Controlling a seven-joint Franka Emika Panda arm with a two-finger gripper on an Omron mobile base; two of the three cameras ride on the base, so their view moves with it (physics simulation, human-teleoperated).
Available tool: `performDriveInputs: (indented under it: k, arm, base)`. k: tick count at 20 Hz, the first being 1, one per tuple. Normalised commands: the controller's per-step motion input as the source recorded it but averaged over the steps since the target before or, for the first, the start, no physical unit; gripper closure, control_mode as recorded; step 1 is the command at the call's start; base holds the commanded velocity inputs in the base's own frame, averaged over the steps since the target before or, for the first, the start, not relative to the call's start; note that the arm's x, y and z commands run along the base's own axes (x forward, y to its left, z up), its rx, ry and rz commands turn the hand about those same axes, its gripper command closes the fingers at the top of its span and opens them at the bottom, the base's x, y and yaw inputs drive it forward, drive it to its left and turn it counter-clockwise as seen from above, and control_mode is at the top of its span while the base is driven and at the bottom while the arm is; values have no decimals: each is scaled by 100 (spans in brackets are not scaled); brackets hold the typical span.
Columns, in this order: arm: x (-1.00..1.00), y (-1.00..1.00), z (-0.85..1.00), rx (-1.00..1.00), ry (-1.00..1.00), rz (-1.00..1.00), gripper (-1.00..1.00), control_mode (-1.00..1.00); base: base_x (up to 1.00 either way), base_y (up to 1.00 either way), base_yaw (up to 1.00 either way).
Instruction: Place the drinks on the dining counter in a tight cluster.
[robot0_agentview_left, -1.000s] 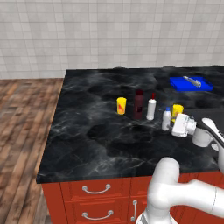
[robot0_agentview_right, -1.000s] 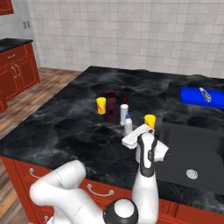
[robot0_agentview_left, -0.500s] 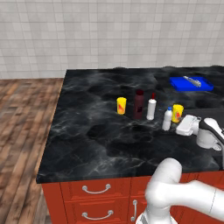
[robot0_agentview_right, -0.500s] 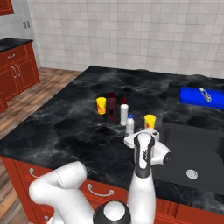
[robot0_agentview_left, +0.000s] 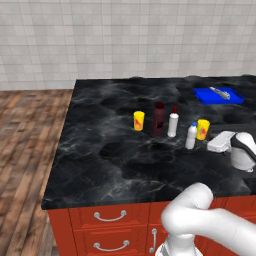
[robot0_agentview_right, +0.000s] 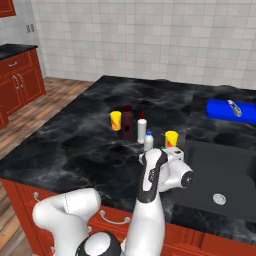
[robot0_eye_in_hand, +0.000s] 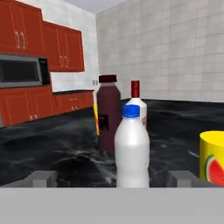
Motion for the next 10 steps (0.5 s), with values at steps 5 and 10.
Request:
performDriveInputs:
  k: [5, 10]
  arm:
    - [-50, 1, 49, -2, 26, -6, -100, -100]
    - [-52, 0, 55, 0, 23, -2, -100, -100]
  base:
    - [0, 0, 0]
    - [0, 0, 0]
